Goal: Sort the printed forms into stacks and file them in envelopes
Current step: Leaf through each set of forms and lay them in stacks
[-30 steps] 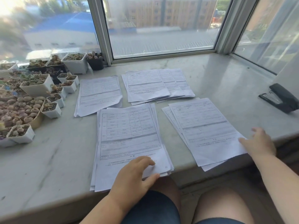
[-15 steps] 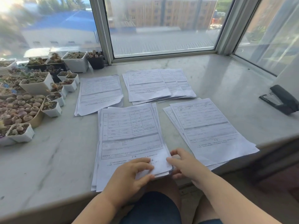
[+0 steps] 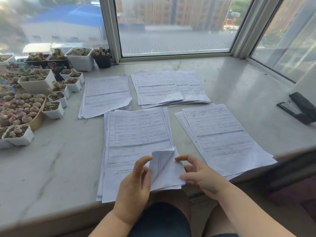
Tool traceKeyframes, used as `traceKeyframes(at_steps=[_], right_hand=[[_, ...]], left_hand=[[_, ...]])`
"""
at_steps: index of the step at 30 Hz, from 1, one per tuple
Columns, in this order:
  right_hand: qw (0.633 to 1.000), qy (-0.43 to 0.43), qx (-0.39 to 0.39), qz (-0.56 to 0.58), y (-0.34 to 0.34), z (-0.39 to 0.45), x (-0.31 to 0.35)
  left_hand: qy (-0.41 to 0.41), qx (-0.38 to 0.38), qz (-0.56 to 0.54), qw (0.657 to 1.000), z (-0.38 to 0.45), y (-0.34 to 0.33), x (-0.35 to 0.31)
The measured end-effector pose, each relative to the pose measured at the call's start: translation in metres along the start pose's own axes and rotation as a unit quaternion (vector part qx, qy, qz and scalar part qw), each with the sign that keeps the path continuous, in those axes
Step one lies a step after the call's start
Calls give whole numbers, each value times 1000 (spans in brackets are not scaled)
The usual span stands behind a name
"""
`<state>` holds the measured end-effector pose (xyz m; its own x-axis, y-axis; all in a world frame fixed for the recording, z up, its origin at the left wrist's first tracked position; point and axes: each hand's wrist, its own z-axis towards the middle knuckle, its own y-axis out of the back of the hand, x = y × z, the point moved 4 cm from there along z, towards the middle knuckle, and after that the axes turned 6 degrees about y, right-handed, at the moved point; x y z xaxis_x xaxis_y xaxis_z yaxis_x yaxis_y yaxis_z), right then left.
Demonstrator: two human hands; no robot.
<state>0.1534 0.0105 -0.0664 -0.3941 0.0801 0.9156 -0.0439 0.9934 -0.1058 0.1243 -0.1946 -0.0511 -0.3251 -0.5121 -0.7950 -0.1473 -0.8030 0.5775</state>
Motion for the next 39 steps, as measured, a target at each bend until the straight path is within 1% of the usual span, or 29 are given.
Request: traceKeyframes(at_steps=[2, 5, 7, 9, 13, 15, 17, 19, 22, 25, 27, 29, 31, 39], right_hand=[[1000, 13, -7, -28, 1, 3, -1], [997, 37, -31, -53, -2, 9, -1], [996, 38, -48, -63, -3, 11, -1], [996, 32, -50, -69, -3, 12, -1], [1000, 14, -18, -15, -1, 11, -1], [999, 16, -21, -29, 1, 11, -1], [998, 19, -34, -54, -1, 13, 0], [996, 22, -49, -66, -4, 14, 3], [993, 21, -83, -81, -7, 16, 4], [987, 15, -113, -112, -8, 17, 5], [990, 14, -96, -103, -7, 16, 7], [997, 9, -54, -63, -5, 13, 8], [999, 1, -30, -38, -4, 11, 8], [996, 6, -44, -76, -4, 14, 7]], left_hand=[[-8, 8, 4, 1000, 0, -1, -1], [-11, 61, 28, 998, 3, -1, -4], [-7, 85, 26, 996, 5, 0, -2], [-8, 84, 16, 996, 7, 2, -1], [6, 19, 1, 1000, 6, 5, 4], [12, 9, -3, 1000, 6, 4, 3], [-4, 9, 0, 1000, 6, 4, 1], [-15, 27, 9, 999, 5, 4, -1], [-3, 69, 23, 997, 5, 4, -3], [-12, 82, 37, 996, 5, 2, 0], [-6, 69, 30, 997, 6, 3, 0], [3, 38, 14, 999, 6, 5, -1], [9, 21, 12, 1000, 6, 5, -1], [-2, 32, 37, 999, 2, 0, -3]])
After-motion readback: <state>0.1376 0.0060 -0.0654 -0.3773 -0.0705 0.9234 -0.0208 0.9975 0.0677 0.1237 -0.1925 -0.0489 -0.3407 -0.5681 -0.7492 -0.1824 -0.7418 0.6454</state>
